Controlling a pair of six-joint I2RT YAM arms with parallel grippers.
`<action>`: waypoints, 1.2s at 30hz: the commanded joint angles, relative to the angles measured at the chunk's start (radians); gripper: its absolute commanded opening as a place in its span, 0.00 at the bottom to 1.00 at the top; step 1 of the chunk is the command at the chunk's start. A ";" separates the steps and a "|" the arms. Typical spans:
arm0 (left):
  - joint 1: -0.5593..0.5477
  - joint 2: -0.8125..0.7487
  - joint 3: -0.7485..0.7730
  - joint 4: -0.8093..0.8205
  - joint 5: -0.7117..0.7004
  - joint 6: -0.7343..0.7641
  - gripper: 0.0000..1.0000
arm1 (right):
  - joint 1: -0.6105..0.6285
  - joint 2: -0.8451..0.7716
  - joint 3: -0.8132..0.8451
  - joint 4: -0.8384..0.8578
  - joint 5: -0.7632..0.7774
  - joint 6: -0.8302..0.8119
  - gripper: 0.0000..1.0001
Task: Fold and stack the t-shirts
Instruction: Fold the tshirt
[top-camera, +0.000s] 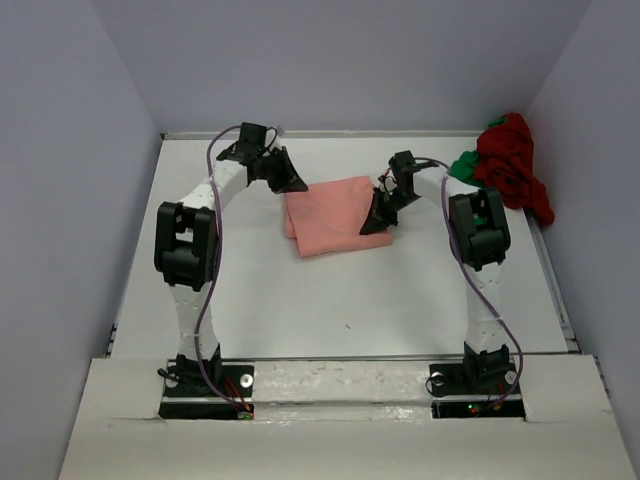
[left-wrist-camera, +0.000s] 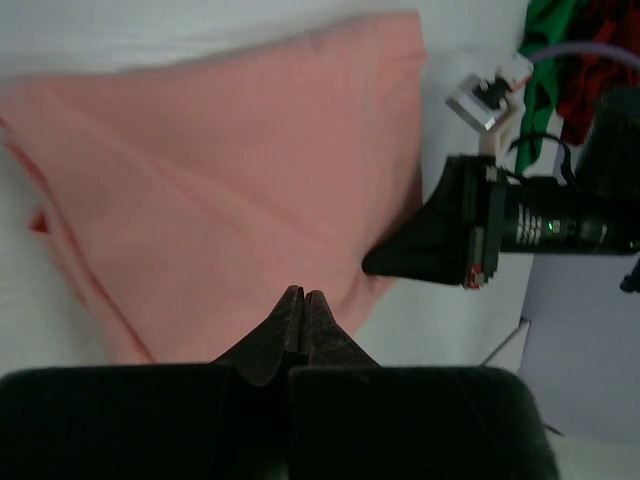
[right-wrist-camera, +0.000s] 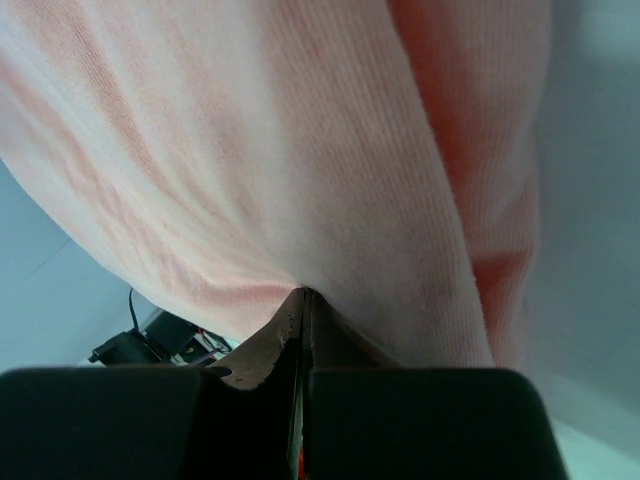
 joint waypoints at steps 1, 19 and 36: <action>-0.076 -0.122 -0.144 0.019 0.126 -0.062 0.00 | -0.003 0.019 0.029 -0.032 0.034 -0.021 0.00; -0.142 -0.022 -0.212 -0.048 0.142 -0.011 0.00 | -0.003 -0.001 0.017 -0.033 0.046 -0.018 0.00; -0.163 0.002 -0.195 -0.425 -0.068 0.140 0.00 | -0.003 0.015 0.046 -0.047 0.067 -0.023 0.00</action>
